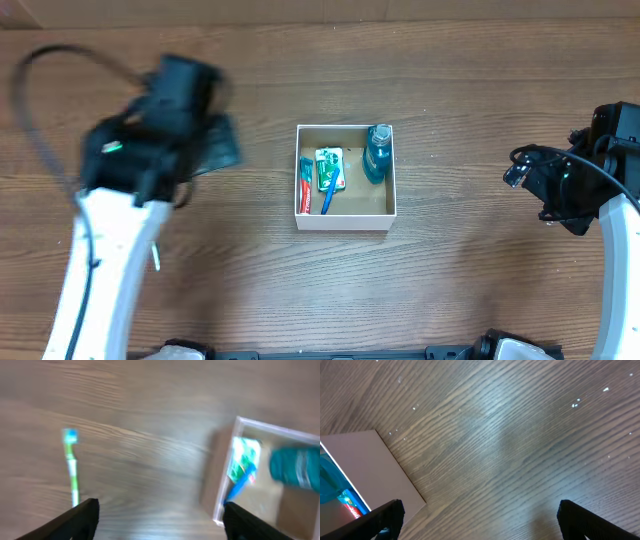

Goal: Pack container
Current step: 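Lower the blue razor into the box and release, then grasp the green toothbrush by its handle with the left gripper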

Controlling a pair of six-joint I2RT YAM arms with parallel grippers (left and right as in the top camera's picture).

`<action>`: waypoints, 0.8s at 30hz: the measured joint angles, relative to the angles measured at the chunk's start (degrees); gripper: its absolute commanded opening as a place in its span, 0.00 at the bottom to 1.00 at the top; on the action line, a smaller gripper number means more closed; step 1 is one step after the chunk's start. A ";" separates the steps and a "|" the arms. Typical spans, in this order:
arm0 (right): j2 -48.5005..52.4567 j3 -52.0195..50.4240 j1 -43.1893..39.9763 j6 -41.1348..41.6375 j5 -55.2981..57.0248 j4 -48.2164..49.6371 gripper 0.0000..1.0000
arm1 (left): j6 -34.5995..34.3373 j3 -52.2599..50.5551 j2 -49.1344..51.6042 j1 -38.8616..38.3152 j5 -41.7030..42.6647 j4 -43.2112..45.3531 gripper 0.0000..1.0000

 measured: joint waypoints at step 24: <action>-0.07 -0.02 0.00 0.00 -0.02 -0.37 1.00 | 15.21 -33.68 24.81 39.19 12.92 31.08 0.19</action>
